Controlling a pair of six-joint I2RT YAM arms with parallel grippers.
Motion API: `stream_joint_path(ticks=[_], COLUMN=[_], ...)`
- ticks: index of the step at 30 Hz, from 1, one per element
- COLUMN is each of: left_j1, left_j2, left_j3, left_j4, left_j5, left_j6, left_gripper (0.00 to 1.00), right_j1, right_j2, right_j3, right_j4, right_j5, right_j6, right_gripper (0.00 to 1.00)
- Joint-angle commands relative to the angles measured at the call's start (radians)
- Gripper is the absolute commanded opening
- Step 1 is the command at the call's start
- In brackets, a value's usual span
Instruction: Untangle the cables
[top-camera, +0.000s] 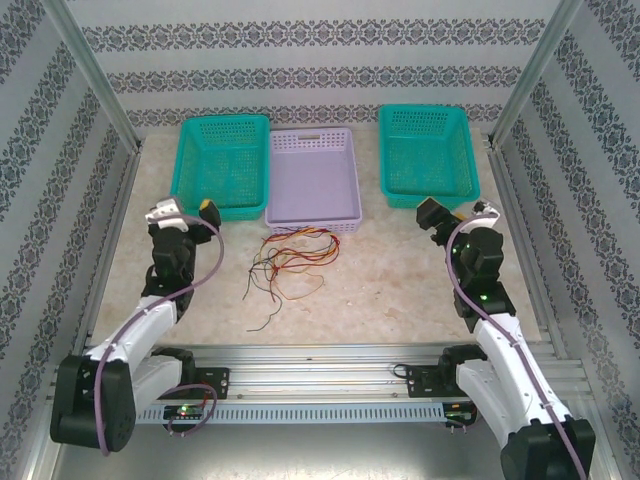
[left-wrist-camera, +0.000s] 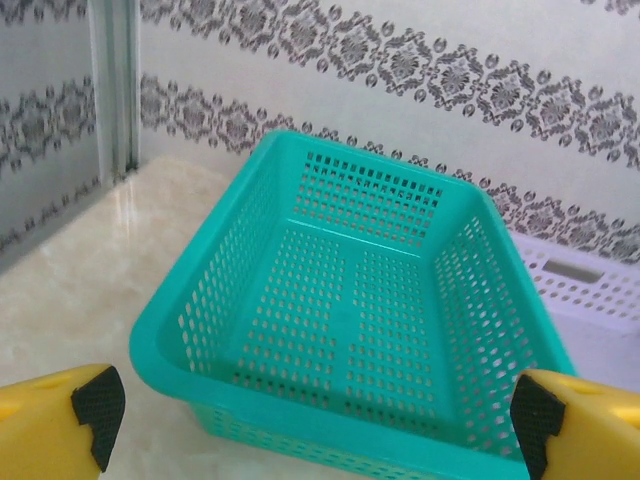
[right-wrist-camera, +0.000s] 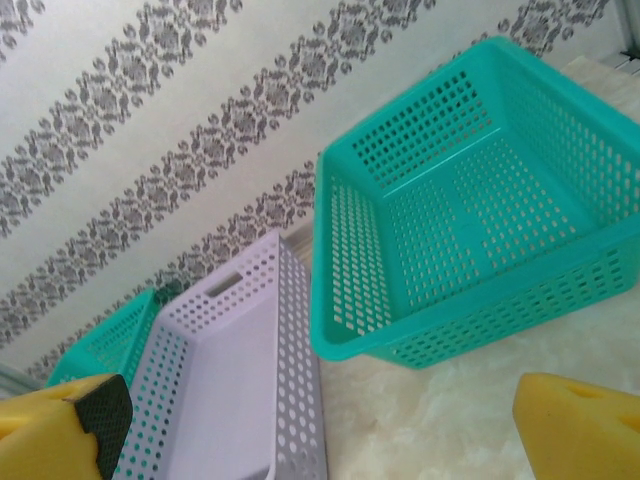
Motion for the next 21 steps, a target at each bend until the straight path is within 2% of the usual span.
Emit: stream_joint_path(ticks=[1, 4, 7, 13, 21], left_j1=[-0.007, 0.006, 0.020, 0.019, -0.019], left_j2=[-0.057, -0.090, -0.081, -0.034, -0.042], left_j3=[0.099, 0.125, 0.158, 0.197, 0.142], left_j4=[-0.329, -0.424, -0.439, -0.545, -0.648], left_j5=[0.010, -0.023, 0.081, 0.239, 0.276], left_j6=[-0.229, -0.390, -0.338, -0.348, -0.324], left_gripper=[1.00, 1.00, 1.00, 1.00, 1.00], right_j1=[0.016, 0.028, 0.052, 0.167, 0.436], right_j2=[0.006, 0.025, 0.059, 0.133, 0.247], right_j3=[0.047, 0.082, 0.121, 0.179, 0.227], right_j4=[-0.037, -0.094, -0.148, -0.239, -0.340], right_j5=[-0.018, -0.035, -0.054, -0.061, -0.012], right_j6=[-0.052, -0.078, -0.113, -0.186, -0.233], right_gripper=[0.98, 0.98, 0.98, 0.98, 0.98])
